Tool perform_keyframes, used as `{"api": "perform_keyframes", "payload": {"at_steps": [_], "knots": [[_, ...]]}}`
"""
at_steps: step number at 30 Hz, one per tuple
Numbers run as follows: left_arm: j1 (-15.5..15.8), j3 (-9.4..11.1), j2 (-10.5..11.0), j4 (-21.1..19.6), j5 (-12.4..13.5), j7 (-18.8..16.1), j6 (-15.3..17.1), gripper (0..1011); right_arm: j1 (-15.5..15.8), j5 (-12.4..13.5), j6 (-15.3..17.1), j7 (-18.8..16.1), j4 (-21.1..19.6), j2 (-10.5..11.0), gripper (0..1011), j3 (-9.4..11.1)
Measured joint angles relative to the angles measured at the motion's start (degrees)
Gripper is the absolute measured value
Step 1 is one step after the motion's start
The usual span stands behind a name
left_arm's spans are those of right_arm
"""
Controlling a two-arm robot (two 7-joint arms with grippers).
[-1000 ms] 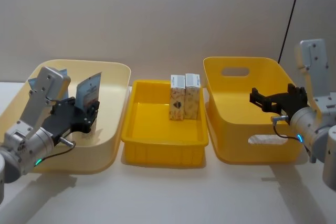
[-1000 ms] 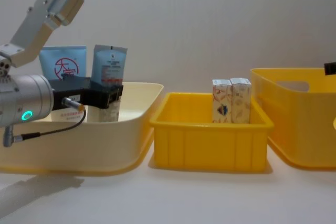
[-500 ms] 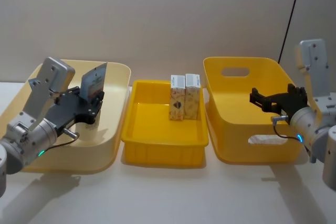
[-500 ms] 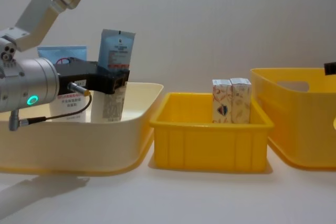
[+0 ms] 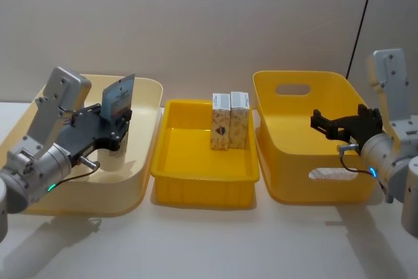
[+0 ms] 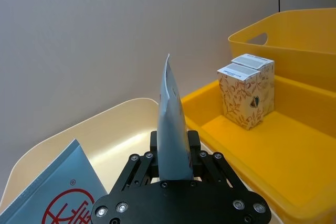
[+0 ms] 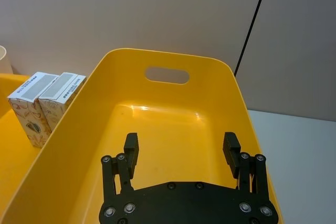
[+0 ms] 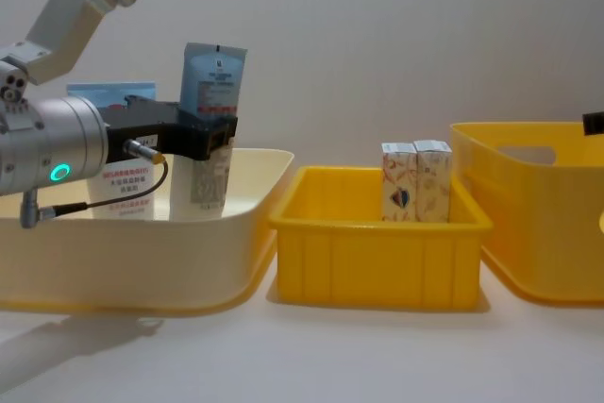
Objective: Bimanual collaborative sorting of washing and personal care products
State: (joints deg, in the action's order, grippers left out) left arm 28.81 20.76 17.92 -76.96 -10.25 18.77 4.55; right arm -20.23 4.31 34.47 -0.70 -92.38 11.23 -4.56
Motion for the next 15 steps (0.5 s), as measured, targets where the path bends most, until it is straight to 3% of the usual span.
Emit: {"api": "perform_keyframes", "payload": {"at_steps": [15], "knots": [[1.45, -1.18, -0.05, 0.39, -2.42, 3.20, -0.26, 292, 0.00, 0.00, 0.00, 0.00, 0.00, 0.00, 1001, 0.00]]}}
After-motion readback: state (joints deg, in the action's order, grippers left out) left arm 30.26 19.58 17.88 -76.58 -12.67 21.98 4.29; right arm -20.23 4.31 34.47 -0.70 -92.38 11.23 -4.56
